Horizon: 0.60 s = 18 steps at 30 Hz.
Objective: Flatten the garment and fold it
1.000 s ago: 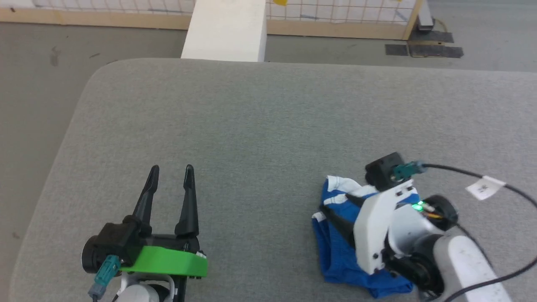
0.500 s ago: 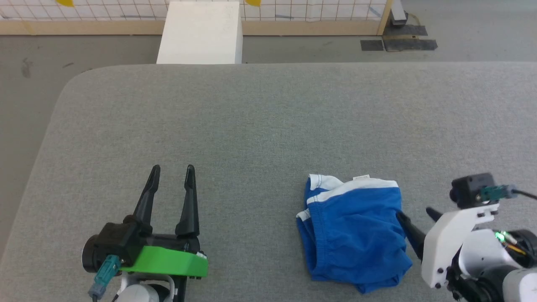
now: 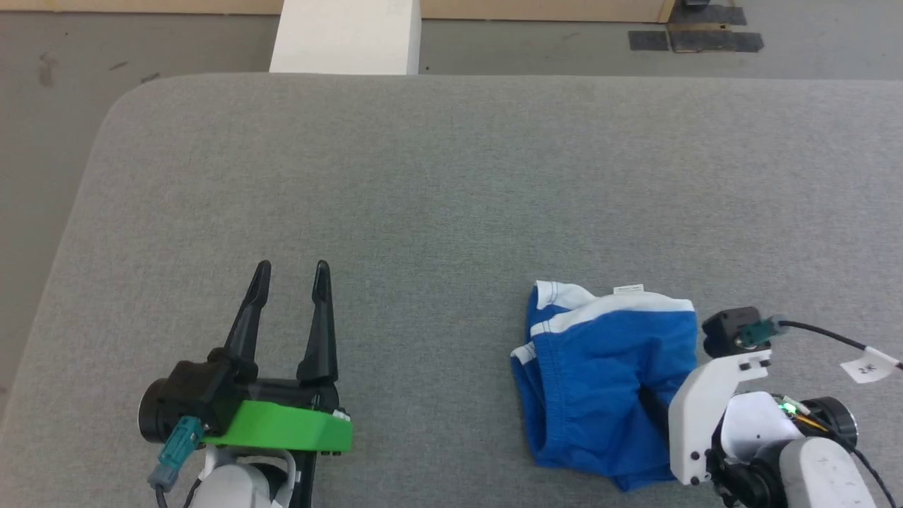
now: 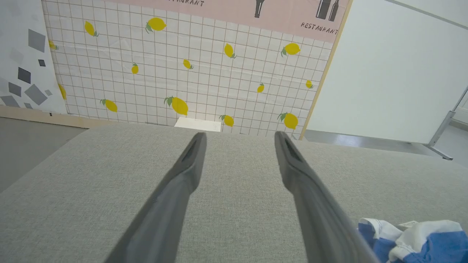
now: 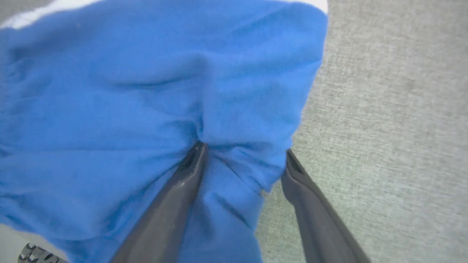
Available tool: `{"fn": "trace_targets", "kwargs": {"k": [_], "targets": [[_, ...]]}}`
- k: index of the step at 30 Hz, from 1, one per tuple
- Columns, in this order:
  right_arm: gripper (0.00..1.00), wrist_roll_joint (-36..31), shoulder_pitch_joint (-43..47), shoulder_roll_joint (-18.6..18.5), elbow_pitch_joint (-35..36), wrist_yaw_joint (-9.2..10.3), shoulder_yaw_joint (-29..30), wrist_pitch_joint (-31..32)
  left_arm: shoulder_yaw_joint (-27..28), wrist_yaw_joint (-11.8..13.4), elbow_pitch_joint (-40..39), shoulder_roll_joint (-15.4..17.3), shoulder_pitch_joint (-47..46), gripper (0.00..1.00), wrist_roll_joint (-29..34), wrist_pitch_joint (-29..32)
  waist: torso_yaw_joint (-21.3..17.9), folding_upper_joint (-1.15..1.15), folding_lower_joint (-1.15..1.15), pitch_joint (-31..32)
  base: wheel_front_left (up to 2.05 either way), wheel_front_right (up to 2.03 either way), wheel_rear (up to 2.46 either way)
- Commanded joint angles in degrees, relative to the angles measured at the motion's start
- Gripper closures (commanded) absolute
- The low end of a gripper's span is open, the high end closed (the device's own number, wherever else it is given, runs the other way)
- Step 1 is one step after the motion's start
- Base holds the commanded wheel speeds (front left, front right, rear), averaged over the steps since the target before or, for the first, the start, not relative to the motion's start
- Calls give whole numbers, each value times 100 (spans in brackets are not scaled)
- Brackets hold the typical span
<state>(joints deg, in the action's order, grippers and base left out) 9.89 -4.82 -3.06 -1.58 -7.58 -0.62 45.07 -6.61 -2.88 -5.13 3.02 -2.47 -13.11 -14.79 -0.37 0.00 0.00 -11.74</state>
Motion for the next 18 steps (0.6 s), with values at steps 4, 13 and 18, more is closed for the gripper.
{"fn": "trace_targets", "kwargs": {"k": [4, 13, 18], "targets": [[16, -101, -130, -73, -383, 9, -63, -39, 5, 43, -15, -14, -70, 0, 21, -21, 42, 0, 0, -38, 0, 0, 0], [100, 12, -370, -280, -598, 9, -227, -235, -30, 80, -36, -14, -137, 0, -1, -21, -138, 0, 0, -87, 0, 0, 0], [100, 245, -625, -801, -560, 9, -789, -342, 3, 67, -35, -14, -117, 0, 6, -21, -661, 0, 0, -209, 0, 0, 0]]}}
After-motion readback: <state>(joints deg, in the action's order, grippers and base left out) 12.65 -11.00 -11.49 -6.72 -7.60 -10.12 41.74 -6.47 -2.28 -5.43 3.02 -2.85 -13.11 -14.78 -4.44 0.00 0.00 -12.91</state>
